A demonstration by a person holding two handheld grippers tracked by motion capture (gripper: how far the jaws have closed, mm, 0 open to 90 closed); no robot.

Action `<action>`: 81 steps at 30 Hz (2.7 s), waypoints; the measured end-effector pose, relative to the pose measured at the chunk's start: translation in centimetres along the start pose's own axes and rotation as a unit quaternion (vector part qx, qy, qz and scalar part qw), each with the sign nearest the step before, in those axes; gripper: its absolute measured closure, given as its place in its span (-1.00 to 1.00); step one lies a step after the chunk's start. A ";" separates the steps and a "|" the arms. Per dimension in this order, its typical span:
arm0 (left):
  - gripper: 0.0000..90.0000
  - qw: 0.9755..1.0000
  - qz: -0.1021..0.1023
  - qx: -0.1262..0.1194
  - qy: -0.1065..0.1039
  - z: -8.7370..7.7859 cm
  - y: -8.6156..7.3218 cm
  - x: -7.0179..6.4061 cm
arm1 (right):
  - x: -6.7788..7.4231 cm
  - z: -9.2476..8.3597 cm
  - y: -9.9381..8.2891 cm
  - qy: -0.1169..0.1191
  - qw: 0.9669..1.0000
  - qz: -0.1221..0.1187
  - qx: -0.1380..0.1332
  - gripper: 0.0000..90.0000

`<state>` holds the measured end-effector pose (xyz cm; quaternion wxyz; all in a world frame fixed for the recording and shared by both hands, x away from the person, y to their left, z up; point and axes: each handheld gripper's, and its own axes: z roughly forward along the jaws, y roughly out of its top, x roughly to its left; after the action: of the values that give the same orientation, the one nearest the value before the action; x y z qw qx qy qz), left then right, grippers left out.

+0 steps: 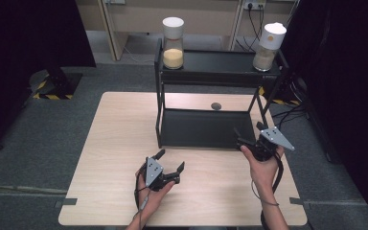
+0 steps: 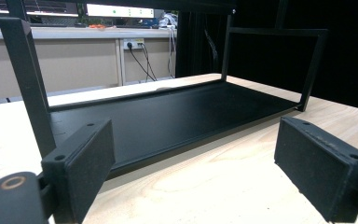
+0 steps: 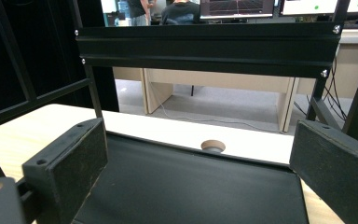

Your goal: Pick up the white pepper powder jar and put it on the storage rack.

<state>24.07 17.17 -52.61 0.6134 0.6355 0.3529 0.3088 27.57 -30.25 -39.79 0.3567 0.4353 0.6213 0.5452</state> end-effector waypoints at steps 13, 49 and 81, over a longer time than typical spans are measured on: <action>-0.74 1.000 0.001 0.000 0.002 0.0 0.0 -0.1 | 0.1 -0.3 -1.5 0.001 1.000 0.001 0.015 -0.90; -0.74 1.000 -0.001 -0.002 0.003 0.0 -0.1 -0.1 | 0.2 -1.1 -5.2 0.001 0.999 0.013 0.049 -0.89; -0.74 1.000 -0.002 0.000 0.003 0.0 0.0 0.0 | 0.1 -2.0 -7.5 0.000 0.997 0.021 0.076 -0.89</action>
<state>24.04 17.15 -52.60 0.6128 0.6342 0.3560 0.3092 24.54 -31.14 -46.87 0.3111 0.4744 0.6514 0.5038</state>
